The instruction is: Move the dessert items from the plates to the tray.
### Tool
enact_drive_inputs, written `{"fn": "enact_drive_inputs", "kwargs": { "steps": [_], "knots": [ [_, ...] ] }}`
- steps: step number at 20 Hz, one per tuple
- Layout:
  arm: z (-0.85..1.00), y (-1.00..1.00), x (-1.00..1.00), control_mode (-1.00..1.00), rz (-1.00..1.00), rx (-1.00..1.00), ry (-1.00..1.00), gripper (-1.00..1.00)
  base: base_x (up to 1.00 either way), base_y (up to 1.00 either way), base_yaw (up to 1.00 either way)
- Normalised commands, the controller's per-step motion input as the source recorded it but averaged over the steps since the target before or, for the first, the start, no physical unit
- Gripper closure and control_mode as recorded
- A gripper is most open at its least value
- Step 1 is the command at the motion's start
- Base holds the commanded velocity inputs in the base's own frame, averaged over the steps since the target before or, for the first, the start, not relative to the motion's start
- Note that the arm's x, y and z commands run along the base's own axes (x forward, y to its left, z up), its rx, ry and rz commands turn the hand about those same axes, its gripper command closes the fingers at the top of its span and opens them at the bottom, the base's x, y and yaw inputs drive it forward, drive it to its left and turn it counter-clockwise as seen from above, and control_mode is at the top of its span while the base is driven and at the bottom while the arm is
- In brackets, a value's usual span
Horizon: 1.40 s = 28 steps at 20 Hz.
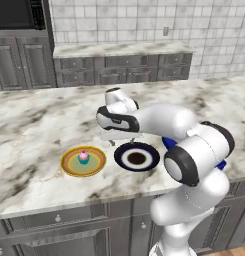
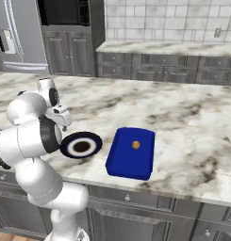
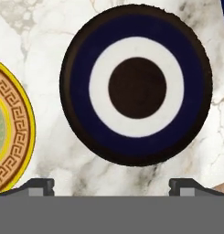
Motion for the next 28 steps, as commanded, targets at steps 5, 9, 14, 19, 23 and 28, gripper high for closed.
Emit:
{"fn": "enact_drive_inputs", "kwargs": {
  "steps": [5, 9, 14, 19, 23, 28],
  "knots": [
    [0.06, 0.72, 0.03, -1.00, 0.00, 0.00, 0.00, -1.00, 0.00, 0.00, 0.00],
    [0.00, 0.65, 0.20, -1.00, 0.00, 0.00, 0.00, -1.00, 0.00, 0.00, 0.00],
    [0.00, 0.56, 0.21, -1.00, 0.00, 0.00, 0.00, -1.00, 0.00, 0.00, 0.00],
    [-0.01, 0.33, 0.33, -1.00, 0.00, 0.02, 0.00, -1.00, 0.00, 0.00, 0.00],
    [-0.16, 0.10, 0.34, -1.00, 0.07, 0.05, 0.00, -1.00, 0.00, 0.00, 0.00],
    [-0.22, 0.01, 0.23, -1.00, 0.19, 0.05, -0.02, -1.00, 0.00, 0.00, 0.00]
  ]
}}
